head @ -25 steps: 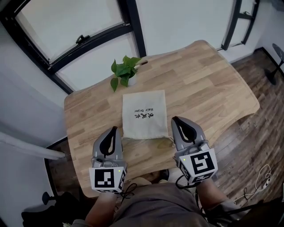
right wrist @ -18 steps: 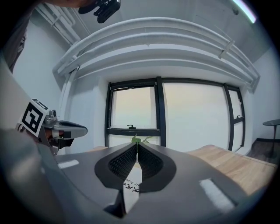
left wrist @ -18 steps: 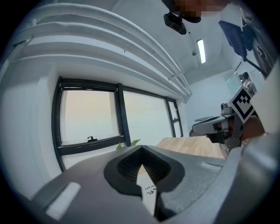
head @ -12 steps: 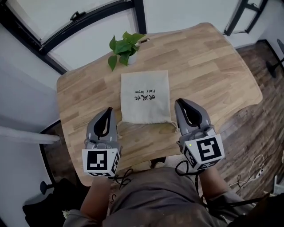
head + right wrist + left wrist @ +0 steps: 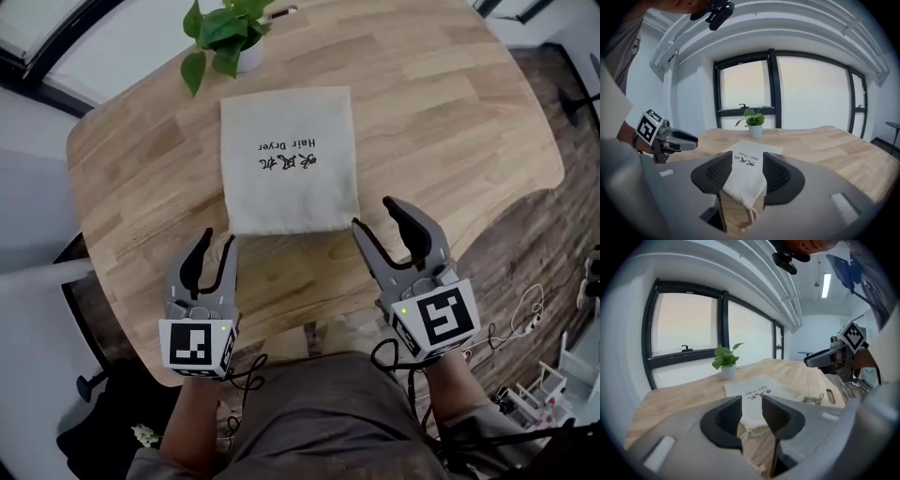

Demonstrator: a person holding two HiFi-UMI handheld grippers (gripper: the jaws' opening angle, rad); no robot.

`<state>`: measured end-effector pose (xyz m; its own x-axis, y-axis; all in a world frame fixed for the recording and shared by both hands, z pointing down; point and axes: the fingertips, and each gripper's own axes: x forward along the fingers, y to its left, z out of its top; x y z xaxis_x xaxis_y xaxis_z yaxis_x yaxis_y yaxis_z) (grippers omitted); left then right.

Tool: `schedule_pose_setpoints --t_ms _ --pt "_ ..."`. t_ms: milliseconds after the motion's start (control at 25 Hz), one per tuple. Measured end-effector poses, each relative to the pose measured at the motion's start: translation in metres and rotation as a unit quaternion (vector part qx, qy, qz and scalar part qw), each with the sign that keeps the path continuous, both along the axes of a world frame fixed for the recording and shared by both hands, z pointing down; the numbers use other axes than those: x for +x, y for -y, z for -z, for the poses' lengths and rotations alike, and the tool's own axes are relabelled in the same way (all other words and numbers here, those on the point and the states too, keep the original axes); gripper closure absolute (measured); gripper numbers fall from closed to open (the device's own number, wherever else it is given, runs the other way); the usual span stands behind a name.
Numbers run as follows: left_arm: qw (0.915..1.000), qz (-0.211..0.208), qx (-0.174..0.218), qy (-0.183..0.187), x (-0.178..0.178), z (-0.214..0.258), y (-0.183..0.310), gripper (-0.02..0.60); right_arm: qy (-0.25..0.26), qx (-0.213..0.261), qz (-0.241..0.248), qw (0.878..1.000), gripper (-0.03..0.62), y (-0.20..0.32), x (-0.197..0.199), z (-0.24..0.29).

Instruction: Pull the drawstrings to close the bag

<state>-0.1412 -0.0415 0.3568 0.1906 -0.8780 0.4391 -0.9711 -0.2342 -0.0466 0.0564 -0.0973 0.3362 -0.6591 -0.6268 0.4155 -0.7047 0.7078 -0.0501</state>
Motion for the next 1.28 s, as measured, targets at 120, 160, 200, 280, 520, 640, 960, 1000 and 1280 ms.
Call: schedule_pose_setpoints --t_ms 120,160,200,280,520,640,960,1000,1280 --pt "0.9994 -0.006 -0.035 -0.004 -0.007 -0.035 -0.010 0.426 -0.036 -0.031 0.023 0.999 0.339 -0.007 0.002 -0.040" --pt "0.9989 -0.011 -0.045 -0.005 -0.008 -0.044 -0.012 0.411 -0.045 -0.038 0.029 0.998 0.339 -0.008 0.003 -0.052" --pt "0.9984 -0.016 -0.055 -0.002 -0.010 -0.052 -0.012 0.398 -0.054 -0.045 0.035 0.997 0.341 -0.009 0.004 -0.063" --pt "0.9974 -0.024 -0.068 0.005 -0.015 -0.064 -0.011 0.378 -0.073 -0.058 0.045 0.995 0.342 -0.013 0.007 -0.085" --pt "0.9927 -0.045 -0.112 -0.007 -0.014 -0.096 -0.016 0.373 -0.102 -0.096 0.047 0.989 0.350 -0.018 0.020 -0.124" --pt "0.9913 -0.057 -0.119 -0.012 -0.010 -0.103 -0.015 0.373 -0.121 -0.115 0.048 0.985 0.355 -0.020 0.026 -0.133" --pt "0.9898 -0.057 -0.131 -0.008 -0.018 -0.111 -0.014 0.400 -0.166 -0.109 0.065 0.978 0.418 -0.025 0.029 -0.146" --pt "0.9894 -0.061 -0.132 -0.005 -0.016 -0.112 -0.015 0.403 -0.168 -0.107 0.067 0.978 0.419 -0.026 0.029 -0.147" --pt "0.9879 -0.056 -0.144 0.017 -0.023 -0.114 -0.013 0.556 -0.170 -0.114 0.079 0.976 0.428 -0.028 0.029 -0.149"
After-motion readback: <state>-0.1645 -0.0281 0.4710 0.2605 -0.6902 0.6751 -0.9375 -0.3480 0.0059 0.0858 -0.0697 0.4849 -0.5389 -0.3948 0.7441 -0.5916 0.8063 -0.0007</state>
